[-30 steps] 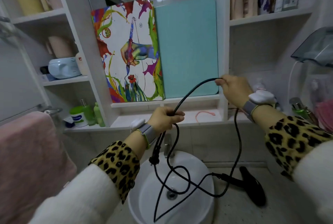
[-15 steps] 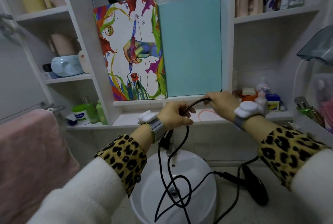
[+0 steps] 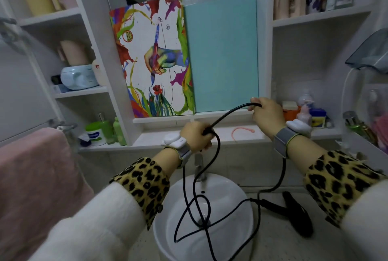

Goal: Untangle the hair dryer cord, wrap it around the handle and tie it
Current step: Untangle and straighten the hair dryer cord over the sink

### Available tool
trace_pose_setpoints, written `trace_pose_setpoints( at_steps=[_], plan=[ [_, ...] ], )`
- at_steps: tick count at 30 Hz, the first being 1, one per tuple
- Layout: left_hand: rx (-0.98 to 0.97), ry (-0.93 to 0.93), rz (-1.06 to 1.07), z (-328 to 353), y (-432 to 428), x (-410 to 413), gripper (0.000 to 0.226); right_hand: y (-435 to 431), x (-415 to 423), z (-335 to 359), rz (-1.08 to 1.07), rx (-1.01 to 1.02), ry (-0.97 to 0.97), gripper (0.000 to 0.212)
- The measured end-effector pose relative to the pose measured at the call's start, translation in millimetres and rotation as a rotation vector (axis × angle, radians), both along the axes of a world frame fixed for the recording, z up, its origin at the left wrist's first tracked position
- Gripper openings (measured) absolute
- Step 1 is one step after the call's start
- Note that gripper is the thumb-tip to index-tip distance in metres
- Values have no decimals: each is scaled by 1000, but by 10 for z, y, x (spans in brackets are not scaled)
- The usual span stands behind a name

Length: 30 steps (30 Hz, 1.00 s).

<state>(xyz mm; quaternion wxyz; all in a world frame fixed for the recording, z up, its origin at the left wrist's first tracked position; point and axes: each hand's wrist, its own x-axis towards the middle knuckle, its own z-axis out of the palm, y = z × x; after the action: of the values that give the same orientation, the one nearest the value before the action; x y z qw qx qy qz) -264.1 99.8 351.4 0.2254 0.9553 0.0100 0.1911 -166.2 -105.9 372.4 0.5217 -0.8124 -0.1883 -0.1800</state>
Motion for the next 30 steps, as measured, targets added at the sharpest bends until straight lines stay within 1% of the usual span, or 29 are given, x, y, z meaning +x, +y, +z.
trace_pose_setpoints(
  at_steps=[1, 2, 4, 6, 8, 10, 11, 13, 14, 15, 16, 17, 19, 21, 23, 24, 26, 28, 30],
  plan=[
    [47, -63, 58, 24, 36, 7, 13, -2, -10, -26, 4, 23, 5, 26],
    [106, -102, 114, 64, 59, 20, 22, -39, -6, -51, -4, 48, 7, 25],
    [198, -128, 216, 117, 151, 11, 45, -81, -8, -104, 4, 65, 2, 25],
    [216, -133, 262, 153, 156, -2, 58, -118, -7, -151, 5, 83, 4, 26],
    [194, -70, 287, 185, 88, 0, 65, -116, -2, -185, -16, 137, 38, 27],
    [35, 51, 308, 224, 32, 4, 66, -116, 10, -205, -4, 239, 134, 29],
    [-55, 106, 309, 247, 35, 4, 62, -131, 17, -221, 8, 304, 200, 28],
    [-196, 169, 311, 286, 91, -31, 43, -209, 30, -262, 12, 404, 331, 24],
    [-354, 183, 323, 302, 119, -51, 34, -257, 30, -290, 17, 422, 380, 23],
    [-568, 193, 330, 325, 144, -63, 28, -298, 18, -317, 26, 422, 417, 21],
    [-791, 194, 313, 353, 155, -75, 26, -327, 2, -342, 42, 414, 449, 21],
    [-970, 178, 281, 394, 163, -77, 26, -343, -18, -356, 69, 411, 485, 21],
    [-1183, 144, 197, 474, 158, -64, 24, -355, -63, -387, 188, 429, 596, 23],
    [-1288, 120, 108, 571, 111, -43, 21, -354, -132, -415, 363, 427, 667, 21],
    [-1335, 91, 60, 667, 35, -34, 19, -356, -226, -475, 506, 322, 636, 22],
    [-1353, 73, 57, 709, -6, -19, 19, -350, -283, -523, 557, 247, 614, 28],
    [-1398, 28, 66, 787, -84, 21, 19, -321, -388, -637, 613, 107, 593, 48],
    [-1454, -29, 76, 849, -128, 71, 20, -283, -476, -739, 646, -28, 587, 73],
    [-1502, -79, 66, 906, -160, 109, 22, -244, -562, -826, 636, -232, 569, 97]
  ],
)
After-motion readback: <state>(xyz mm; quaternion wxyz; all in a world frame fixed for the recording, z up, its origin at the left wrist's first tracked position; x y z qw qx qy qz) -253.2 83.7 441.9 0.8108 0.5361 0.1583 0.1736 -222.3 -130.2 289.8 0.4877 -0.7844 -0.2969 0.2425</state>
